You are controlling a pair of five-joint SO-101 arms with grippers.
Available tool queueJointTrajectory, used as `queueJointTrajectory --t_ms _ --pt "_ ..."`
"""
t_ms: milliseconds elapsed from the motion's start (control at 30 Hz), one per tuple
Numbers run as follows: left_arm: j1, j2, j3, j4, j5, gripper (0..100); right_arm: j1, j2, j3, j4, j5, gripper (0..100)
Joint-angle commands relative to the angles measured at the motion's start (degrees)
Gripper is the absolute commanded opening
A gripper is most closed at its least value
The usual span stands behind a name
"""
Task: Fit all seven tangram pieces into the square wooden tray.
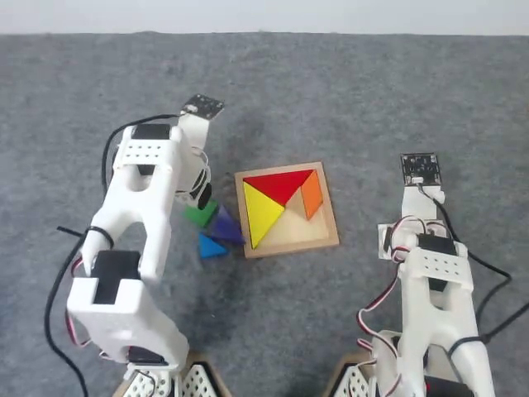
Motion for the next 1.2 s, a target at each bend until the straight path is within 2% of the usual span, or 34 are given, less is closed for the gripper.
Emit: queueJointTrajectory --t_ms 0,367,800,1000,1167 --pt "-0.09 -0.53 -0.75 -0.09 0.35 22 -0.48 -1.71 -1.67 0.22 0.62 23.5" --pt "1.49 -0.44 8.92 -9.32 -0.09 23 -0.48 -1.71 -1.67 0.22 0.62 23.5" --pt "1.85 9.67 2.15 -5.45 -1.14 23 -0.31 -1.71 -1.67 0.22 0.62 23.5" --pt "1.41 9.58 0.4 -5.98 -0.88 15 -0.31 -1.71 -1.76 0.22 0.62 23.5" --pt "1.32 9.58 -3.3 -5.54 0.53 13 -0.31 -1.71 -1.76 0.22 0.62 23.5"
